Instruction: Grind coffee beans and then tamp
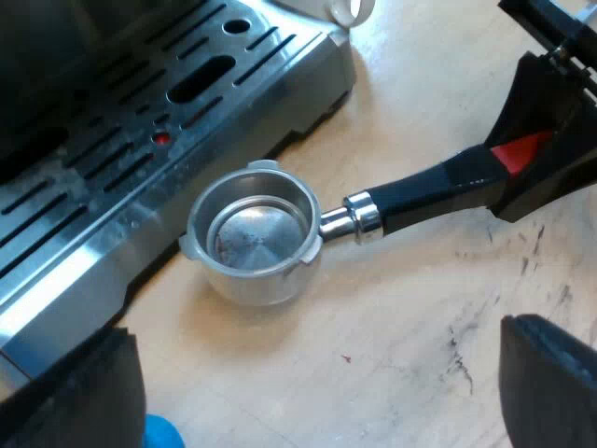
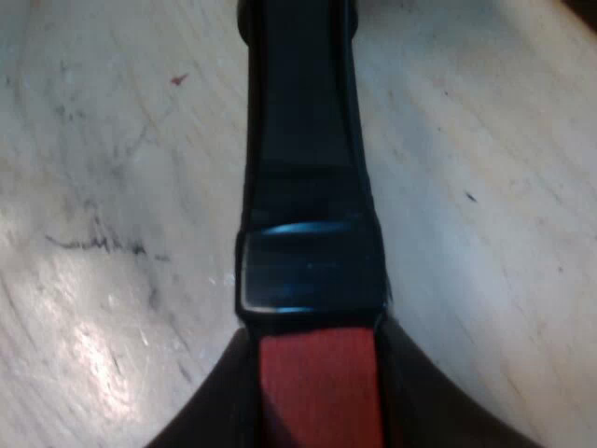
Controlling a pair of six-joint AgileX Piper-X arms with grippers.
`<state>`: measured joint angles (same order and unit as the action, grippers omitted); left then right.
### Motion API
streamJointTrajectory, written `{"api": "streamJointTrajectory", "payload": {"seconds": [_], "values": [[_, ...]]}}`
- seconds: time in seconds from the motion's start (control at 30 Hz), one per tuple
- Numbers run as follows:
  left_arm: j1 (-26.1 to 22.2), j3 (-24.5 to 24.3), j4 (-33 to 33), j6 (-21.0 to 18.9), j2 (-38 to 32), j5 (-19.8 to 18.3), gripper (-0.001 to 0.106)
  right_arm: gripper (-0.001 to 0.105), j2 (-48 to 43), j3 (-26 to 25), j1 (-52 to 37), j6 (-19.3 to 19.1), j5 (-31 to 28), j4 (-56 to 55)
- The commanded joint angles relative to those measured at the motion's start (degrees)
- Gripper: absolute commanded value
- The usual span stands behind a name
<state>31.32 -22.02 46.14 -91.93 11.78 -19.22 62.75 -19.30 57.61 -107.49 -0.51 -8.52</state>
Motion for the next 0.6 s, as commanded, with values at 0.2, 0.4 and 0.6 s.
{"api": "streamJointTrajectory", "payload": {"seconds": [0.2, 0.4, 0.6], "values": [[0.14, -0.10, -0.89, -1.21, 0.03, 0.19, 0.078, 0.000, 5.49, -0.84, -0.28, -0.31, 2.16, 8.52], [0.14, -0.10, -0.89, -1.20, 0.03, 0.19, 0.078, 0.000, 8.98, -0.84, -0.28, -0.31, 2.23, 10.39], [0.14, -0.10, -0.96, -1.71, 0.03, 0.19, 0.078, 0.000, 11.44, -0.84, -0.28, -0.31, 2.23, 10.45]]}}
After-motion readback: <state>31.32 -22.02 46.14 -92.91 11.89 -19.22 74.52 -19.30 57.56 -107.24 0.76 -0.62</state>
